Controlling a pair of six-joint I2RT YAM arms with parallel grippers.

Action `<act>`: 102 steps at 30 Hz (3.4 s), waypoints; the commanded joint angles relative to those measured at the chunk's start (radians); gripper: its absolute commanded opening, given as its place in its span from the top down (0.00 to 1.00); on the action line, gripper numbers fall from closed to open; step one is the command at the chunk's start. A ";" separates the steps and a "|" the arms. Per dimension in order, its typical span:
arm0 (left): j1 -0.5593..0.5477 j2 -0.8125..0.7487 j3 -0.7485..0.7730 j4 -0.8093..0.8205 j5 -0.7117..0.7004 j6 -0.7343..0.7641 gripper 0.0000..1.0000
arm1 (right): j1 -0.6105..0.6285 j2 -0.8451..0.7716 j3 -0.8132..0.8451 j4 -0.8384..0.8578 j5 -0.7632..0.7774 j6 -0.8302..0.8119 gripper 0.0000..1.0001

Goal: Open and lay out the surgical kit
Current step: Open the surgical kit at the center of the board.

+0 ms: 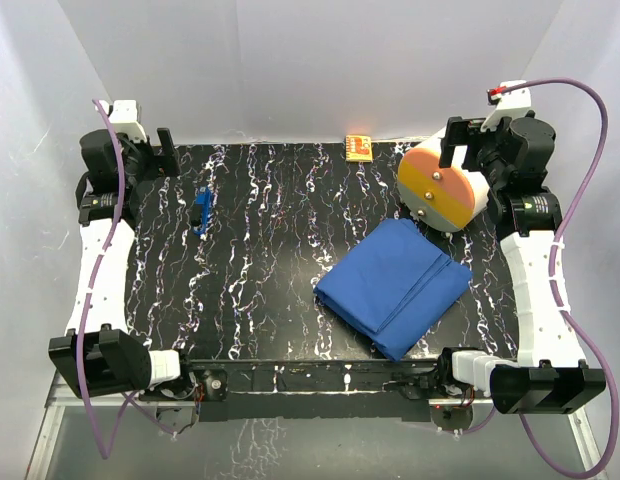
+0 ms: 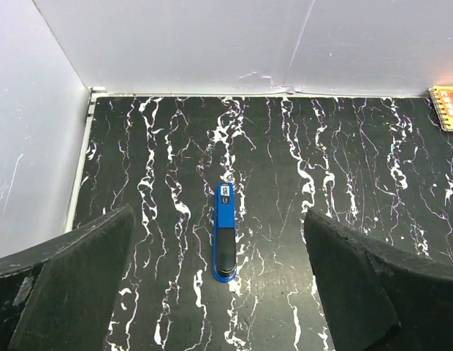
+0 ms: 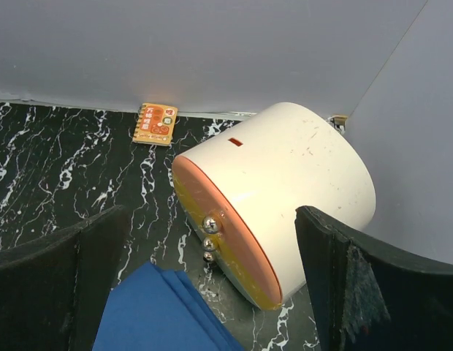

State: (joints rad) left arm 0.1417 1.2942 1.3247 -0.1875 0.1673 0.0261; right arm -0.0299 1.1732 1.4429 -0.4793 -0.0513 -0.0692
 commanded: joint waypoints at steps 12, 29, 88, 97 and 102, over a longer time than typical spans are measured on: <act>-0.034 -0.023 -0.086 0.030 -0.014 0.012 0.01 | 0.085 0.068 0.017 -0.015 -0.009 -0.024 0.02; -0.161 -0.123 -0.084 -0.014 -0.058 0.039 0.01 | 0.204 0.068 -0.026 -0.024 0.022 -0.023 0.02; -0.175 -0.192 -0.212 0.029 0.006 0.007 0.01 | 0.194 -0.021 -0.132 -0.034 -0.060 -0.051 0.02; -0.175 -0.192 -0.212 0.029 0.006 0.007 0.01 | 0.194 -0.021 -0.132 -0.034 -0.060 -0.051 0.02; -0.175 -0.192 -0.212 0.029 0.006 0.007 0.01 | 0.194 -0.021 -0.132 -0.034 -0.060 -0.051 0.02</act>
State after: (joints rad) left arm -0.0330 1.1110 1.1122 -0.1646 0.1722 0.0338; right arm 0.1635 1.1603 1.3106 -0.5503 -0.1112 -0.1219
